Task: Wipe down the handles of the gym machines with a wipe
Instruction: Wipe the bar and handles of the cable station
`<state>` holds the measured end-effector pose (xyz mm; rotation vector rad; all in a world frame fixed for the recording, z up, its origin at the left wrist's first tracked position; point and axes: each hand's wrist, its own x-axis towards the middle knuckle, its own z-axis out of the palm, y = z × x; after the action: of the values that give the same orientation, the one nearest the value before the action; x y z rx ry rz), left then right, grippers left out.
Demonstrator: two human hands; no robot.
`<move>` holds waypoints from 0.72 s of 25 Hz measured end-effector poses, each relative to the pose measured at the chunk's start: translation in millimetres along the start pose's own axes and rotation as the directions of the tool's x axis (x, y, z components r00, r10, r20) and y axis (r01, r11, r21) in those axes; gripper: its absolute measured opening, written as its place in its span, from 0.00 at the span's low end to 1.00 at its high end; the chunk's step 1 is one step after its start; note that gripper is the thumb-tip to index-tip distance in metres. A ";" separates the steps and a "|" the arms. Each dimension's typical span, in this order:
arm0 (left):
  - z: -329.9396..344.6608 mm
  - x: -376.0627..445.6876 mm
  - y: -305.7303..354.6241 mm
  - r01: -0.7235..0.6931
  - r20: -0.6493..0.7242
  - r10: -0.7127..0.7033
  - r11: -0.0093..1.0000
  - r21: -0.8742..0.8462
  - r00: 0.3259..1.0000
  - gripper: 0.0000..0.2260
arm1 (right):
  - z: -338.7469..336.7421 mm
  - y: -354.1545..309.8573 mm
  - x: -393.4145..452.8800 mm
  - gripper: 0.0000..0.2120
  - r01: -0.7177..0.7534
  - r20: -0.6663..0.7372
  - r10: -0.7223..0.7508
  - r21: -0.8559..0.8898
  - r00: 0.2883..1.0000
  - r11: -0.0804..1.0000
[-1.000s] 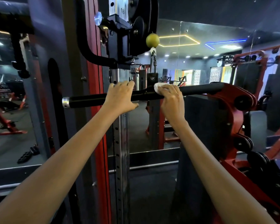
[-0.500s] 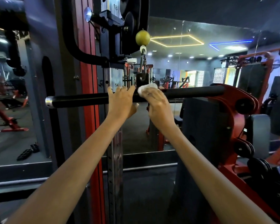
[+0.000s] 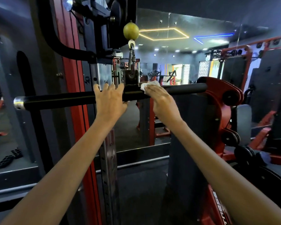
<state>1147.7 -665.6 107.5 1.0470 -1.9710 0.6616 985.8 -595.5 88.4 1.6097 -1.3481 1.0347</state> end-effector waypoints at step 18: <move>-0.9 -4.6 -21.9 -0.035 -0.018 0.033 0.996 -0.081 0.999 0.21 | -9.2 6.7 4.1 0.18 -0.322 -0.129 0.314 -0.046 0.941 0.946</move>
<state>1168.2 -674.4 105.9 0.9578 -1.9886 0.6008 978.6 -589.4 96.0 1.2834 -1.5753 1.2417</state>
